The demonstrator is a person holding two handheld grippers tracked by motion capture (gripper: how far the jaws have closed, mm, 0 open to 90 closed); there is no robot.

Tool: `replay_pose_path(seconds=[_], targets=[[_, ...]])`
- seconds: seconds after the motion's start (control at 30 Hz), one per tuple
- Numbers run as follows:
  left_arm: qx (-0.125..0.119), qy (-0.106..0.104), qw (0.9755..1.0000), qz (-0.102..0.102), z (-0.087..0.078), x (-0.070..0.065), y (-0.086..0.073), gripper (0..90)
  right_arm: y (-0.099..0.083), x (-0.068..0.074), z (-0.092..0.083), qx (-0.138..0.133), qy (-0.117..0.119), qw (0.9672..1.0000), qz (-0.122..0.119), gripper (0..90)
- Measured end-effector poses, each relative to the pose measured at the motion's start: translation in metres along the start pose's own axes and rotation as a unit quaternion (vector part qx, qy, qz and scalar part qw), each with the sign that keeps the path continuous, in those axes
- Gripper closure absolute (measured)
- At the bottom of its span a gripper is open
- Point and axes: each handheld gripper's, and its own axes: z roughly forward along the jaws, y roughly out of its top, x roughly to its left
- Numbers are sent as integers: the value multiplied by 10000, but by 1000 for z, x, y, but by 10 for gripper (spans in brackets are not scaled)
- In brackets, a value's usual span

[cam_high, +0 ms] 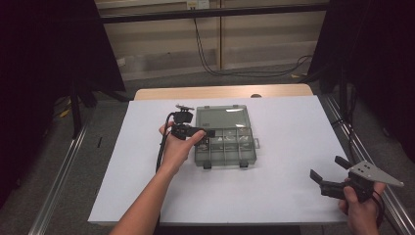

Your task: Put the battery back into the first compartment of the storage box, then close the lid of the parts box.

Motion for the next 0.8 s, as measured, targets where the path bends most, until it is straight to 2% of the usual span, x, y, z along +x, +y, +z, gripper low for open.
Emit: replay_pose_path(seconds=[0.1, 0.3, 0.53, 0.63, 0.8], targets=[[25, -49, 10000, 81, -2, 3, -1, 0, 1, 1, 1, 10, 21, 10000, -28, 0], [-51, -180, 9998, -76, -5, 10, 0, 0, 3, 3, 3, 25, 29, 10000, -4, 0], [-244, -106, 9996, -73, -8, 18, 0, 5, 9, 4, 3, -57, 33, 9999, 123, 0], [-360, -13, 9993, -134, -8, 22, 0, 10, 14, 7, 6, -51, 51, 10000, 53, 0], [-352, 64, 9993, -72, -11, 24, 1, 15, 27, 13, 14, -76, 108, 9999, -46, 0]])
